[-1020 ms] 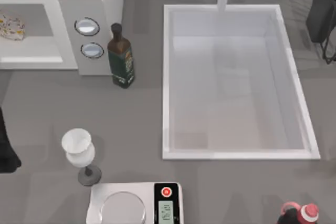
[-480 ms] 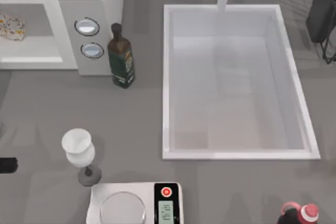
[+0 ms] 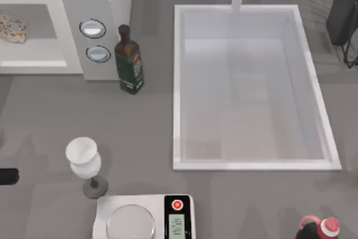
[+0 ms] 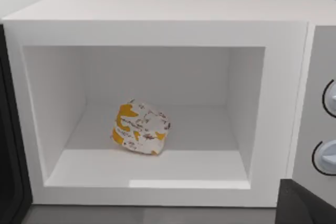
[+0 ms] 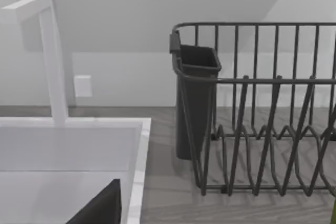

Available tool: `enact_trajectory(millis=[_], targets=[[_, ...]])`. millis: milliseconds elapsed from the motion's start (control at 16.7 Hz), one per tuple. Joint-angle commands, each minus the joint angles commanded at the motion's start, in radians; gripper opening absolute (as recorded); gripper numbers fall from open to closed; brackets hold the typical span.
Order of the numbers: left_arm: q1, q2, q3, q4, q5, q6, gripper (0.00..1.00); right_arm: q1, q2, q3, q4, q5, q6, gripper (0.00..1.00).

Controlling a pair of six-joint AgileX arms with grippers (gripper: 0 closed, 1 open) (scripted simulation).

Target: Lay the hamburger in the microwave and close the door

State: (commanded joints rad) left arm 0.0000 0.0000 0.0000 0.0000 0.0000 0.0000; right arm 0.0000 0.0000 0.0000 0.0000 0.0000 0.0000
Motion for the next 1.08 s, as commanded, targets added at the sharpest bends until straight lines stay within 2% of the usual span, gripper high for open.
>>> enact_trajectory(millis=[360, 780, 1080], targets=[[0.014, -0.017, 0.008, -0.017, 0.009, -0.001, 0.00, 0.000, 0.000, 0.000, 0.000, 0.000, 0.000, 1.00], [0.069, -0.145, 0.048, -0.193, 0.069, -0.002, 0.00, 0.000, 0.000, 0.000, 0.000, 0.000, 0.000, 1.00], [0.051, -0.132, 0.047, -0.184, 0.050, -0.002, 0.00, 0.000, 0.000, 0.000, 0.000, 0.000, 0.000, 1.00]])
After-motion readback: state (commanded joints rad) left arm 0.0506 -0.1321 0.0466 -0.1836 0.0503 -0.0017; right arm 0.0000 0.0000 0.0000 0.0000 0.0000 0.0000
